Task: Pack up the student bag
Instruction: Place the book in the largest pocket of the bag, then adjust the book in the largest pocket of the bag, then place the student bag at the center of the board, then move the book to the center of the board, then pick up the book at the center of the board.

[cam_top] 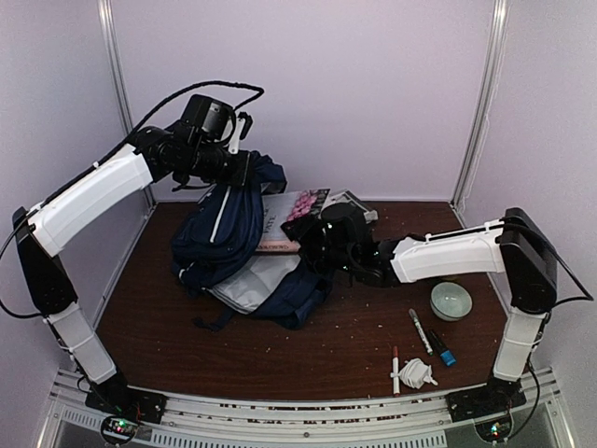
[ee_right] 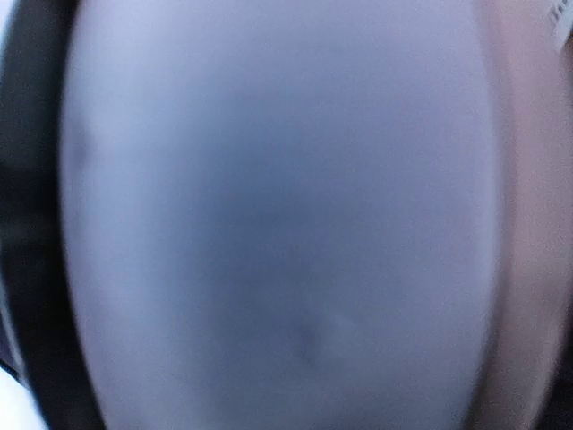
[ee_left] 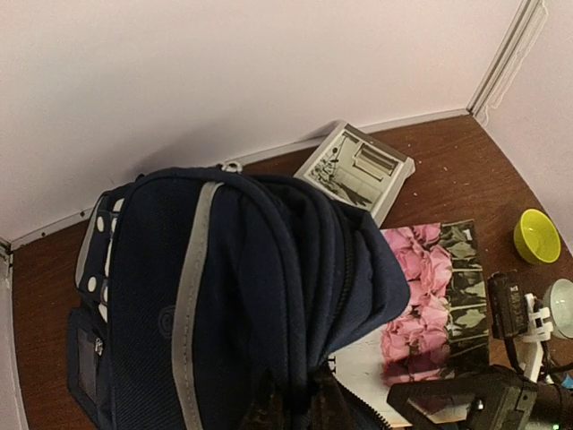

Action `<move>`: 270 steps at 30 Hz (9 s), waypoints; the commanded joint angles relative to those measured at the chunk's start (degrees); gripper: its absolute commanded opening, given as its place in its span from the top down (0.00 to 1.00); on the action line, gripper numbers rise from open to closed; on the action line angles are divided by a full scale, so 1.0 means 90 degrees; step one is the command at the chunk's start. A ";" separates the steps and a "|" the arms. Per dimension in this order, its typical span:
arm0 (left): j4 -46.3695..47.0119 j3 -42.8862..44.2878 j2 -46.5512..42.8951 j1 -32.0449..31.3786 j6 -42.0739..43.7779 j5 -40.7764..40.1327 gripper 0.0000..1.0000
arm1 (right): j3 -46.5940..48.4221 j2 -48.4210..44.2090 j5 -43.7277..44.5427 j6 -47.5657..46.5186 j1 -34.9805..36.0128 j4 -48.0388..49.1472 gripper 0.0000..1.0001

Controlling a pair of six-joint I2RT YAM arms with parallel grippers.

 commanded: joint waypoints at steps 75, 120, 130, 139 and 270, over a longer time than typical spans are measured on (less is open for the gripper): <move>0.1021 -0.2728 -0.3413 0.1950 0.1356 -0.1945 1.00 | 0.2804 0.0711 -0.3538 -0.5048 -0.4205 -0.4084 0.39; 0.2396 0.1579 0.5115 0.0445 -0.1150 0.2834 0.34 | 0.5544 0.4499 -0.3901 -0.1988 -0.4439 -0.3211 0.41; 0.2889 0.0447 0.4233 0.1095 -0.1661 0.2275 0.31 | 0.4691 0.4164 -0.4043 -0.2051 -0.4385 -0.2701 0.57; 0.2679 0.2002 0.5627 0.1190 -0.2433 0.2879 0.37 | 0.4989 0.4393 -0.4170 -0.1815 -0.4306 -0.2558 0.67; 0.4933 -0.3516 0.2183 -0.0191 -0.1475 0.4633 1.00 | -0.3268 -0.2605 -0.3849 -0.4467 -0.3013 -0.3517 0.28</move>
